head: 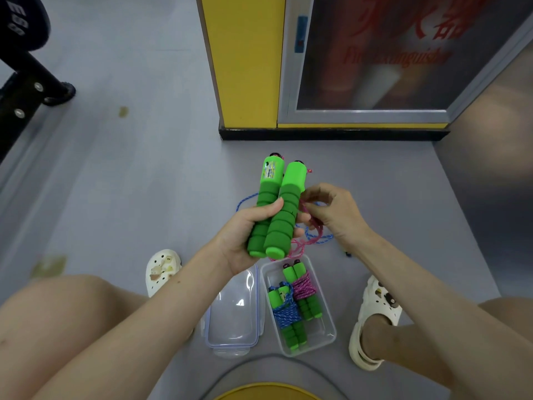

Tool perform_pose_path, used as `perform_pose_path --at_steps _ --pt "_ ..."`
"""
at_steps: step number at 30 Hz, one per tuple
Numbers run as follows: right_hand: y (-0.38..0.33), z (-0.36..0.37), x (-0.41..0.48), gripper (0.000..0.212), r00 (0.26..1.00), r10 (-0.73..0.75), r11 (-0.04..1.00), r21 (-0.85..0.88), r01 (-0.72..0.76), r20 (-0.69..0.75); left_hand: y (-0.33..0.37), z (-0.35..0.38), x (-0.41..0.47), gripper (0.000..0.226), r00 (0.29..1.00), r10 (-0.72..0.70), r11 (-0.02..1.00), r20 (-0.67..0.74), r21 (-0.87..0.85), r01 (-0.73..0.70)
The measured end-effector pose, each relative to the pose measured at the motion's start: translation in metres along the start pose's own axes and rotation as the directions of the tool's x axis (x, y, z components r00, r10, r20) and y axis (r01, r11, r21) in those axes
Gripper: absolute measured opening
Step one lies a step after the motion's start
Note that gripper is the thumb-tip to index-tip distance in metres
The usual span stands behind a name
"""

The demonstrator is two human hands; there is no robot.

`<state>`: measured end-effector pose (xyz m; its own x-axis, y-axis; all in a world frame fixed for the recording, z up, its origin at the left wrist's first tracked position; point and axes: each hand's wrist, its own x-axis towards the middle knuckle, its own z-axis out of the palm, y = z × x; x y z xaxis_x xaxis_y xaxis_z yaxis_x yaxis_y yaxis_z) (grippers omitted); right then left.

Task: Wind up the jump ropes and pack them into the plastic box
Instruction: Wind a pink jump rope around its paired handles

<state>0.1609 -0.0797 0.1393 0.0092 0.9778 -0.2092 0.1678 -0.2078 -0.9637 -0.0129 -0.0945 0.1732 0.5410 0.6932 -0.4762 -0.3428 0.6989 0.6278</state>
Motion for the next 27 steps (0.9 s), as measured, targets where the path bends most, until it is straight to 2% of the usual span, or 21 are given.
perform_pose_path --at_steps 3,7,8,10,13,16,20,23,25,27 --pt "0.001 0.001 0.002 0.011 0.996 0.066 0.998 0.018 -0.067 0.058 0.000 -0.002 0.002 0.032 1.000 0.018 1.000 -0.024 -0.012 -0.019" --pt "0.003 0.004 0.005 0.015 0.979 0.159 0.985 -0.085 -0.149 0.130 0.000 -0.003 0.004 0.030 0.997 0.061 0.998 -0.049 -0.015 -0.062" --pt "0.003 0.005 0.005 0.015 0.977 0.160 0.986 -0.071 -0.151 0.139 -0.001 -0.004 0.005 0.029 0.996 0.072 0.997 -0.061 -0.009 -0.073" --pt "0.001 0.007 0.004 0.009 0.976 0.166 0.982 0.063 -0.177 0.140 -0.003 -0.005 0.008 0.028 0.990 0.101 0.995 -0.098 0.018 -0.100" --pt "-0.005 0.006 0.003 0.006 0.965 0.207 0.958 0.166 -0.233 0.163 -0.007 -0.008 0.012 0.031 0.973 0.152 0.985 -0.172 0.108 -0.135" --pt "-0.007 0.008 -0.001 0.013 0.951 0.249 0.962 0.070 -0.266 0.185 -0.011 -0.009 0.014 0.023 0.945 0.233 0.945 -0.231 0.282 -0.164" --pt "-0.004 0.009 -0.002 0.028 0.961 0.231 0.973 -0.066 -0.223 0.154 -0.014 -0.008 0.017 0.022 0.894 0.363 0.824 -0.265 0.538 -0.175" --pt "-0.002 0.010 -0.004 0.037 0.961 0.212 0.971 -0.153 -0.185 0.178 -0.016 -0.009 0.019 0.025 0.857 0.442 0.728 -0.264 0.664 -0.171" --pt "-0.003 0.013 -0.007 0.035 0.952 0.208 0.966 -0.202 -0.164 0.223 -0.018 -0.013 0.020 0.025 0.821 0.503 0.629 -0.271 0.766 -0.133" --pt "-0.003 0.015 -0.010 0.027 0.942 0.210 0.964 -0.216 -0.154 0.262 -0.018 -0.016 0.021 0.024 0.789 0.557 0.483 -0.258 0.874 -0.055"
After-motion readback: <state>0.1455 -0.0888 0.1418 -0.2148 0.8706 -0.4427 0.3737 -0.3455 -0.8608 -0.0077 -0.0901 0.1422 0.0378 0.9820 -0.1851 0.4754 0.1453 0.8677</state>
